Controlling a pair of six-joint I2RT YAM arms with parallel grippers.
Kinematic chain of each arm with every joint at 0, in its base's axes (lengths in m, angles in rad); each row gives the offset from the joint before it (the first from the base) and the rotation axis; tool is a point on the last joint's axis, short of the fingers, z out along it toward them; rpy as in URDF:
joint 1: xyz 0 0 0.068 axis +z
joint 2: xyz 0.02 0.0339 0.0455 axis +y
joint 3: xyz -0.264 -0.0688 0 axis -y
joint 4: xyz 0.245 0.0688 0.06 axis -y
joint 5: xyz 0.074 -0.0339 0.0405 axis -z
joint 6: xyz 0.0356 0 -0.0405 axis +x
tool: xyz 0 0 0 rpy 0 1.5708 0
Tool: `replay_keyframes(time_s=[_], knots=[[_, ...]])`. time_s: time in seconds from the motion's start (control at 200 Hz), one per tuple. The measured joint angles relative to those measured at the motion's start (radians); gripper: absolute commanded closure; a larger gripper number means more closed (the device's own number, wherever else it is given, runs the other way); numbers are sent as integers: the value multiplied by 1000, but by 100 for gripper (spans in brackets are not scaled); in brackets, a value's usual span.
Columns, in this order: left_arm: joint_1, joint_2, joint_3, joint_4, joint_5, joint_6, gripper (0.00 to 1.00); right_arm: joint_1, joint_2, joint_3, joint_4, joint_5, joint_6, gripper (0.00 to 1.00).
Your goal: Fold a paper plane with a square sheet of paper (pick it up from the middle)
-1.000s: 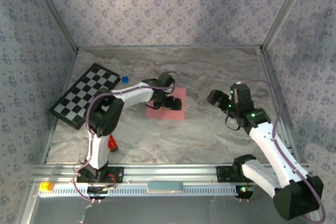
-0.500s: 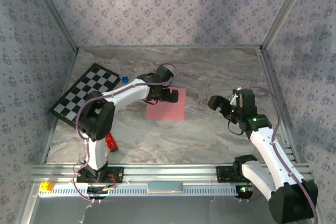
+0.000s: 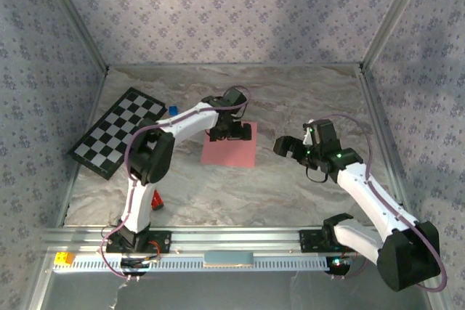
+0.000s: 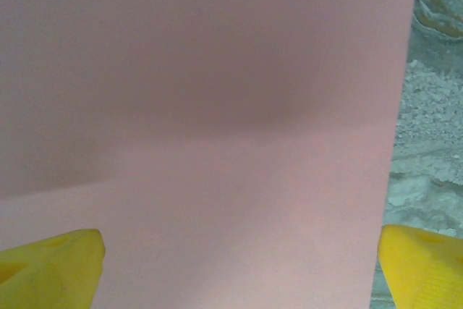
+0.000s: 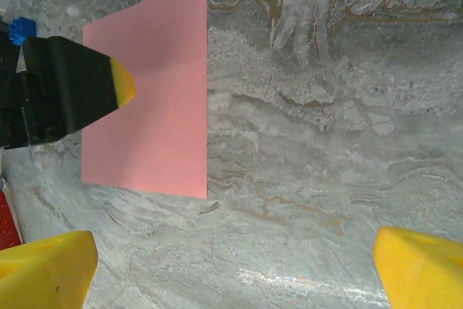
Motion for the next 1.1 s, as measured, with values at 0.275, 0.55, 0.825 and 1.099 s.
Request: replay_keyframes(time_s=[0.275,0.55,0.825,1.099], knots=[[-11,93,78,-92,-54,-1,6,16,0,0,0,7,0,0],[-38,100,48,-138,-91,-48,7,18,0,0,-15,15,0,0],[-84,1,-102,-124,-105,-206,7,20,-9,0,-31,30,0,0],[-97,-38,-112,-133,-130,-213,6,23,-10,0,-29,22,-1,0]])
